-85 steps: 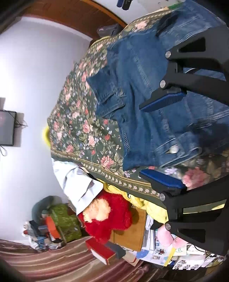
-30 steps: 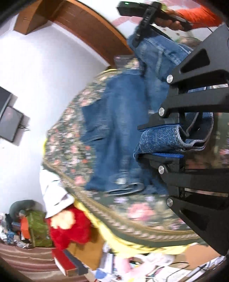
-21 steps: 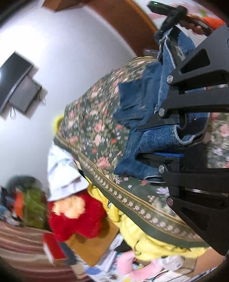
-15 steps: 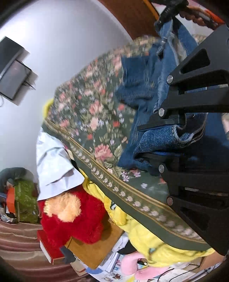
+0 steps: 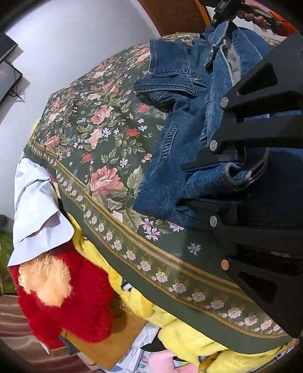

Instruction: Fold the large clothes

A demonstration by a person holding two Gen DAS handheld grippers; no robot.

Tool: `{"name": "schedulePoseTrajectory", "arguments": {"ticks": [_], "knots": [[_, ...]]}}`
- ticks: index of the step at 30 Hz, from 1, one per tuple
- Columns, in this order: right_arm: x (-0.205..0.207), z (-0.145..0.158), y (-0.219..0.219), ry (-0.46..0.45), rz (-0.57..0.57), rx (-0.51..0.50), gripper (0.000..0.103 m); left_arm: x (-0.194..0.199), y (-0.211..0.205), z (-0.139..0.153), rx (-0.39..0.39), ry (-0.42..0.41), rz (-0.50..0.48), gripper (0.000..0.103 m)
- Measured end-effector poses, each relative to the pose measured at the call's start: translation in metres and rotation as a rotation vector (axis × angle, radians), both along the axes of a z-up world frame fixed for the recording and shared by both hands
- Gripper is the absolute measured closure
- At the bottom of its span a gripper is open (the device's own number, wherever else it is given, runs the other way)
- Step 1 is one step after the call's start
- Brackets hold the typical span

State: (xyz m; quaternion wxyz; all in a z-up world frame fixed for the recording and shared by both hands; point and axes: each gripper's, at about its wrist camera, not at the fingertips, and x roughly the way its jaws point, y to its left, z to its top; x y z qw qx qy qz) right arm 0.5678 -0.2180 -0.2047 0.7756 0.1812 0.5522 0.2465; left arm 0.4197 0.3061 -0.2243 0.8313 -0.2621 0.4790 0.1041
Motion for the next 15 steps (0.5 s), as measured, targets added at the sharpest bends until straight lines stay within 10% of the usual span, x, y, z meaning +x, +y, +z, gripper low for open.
{"name": "schedulePoseTrajectory", "arguments": {"ticks": [6,10,15], "knots": [[-0.022,0.038,-0.039,-0.08,-0.071,-0.178,0.085,-0.006,-0.023,0.03,0.104,0.07,-0.057,0.069],[-0.053,0.059,-0.037,-0.139,-0.004,-0.237,0.085,-0.029,-0.049,0.091,0.314,-0.042,-0.108,0.03],[-0.097,0.078,-0.006,-0.242,0.135,-0.273,0.085,-0.056,-0.072,0.134,0.391,-0.13,-0.185,0.02]]}}
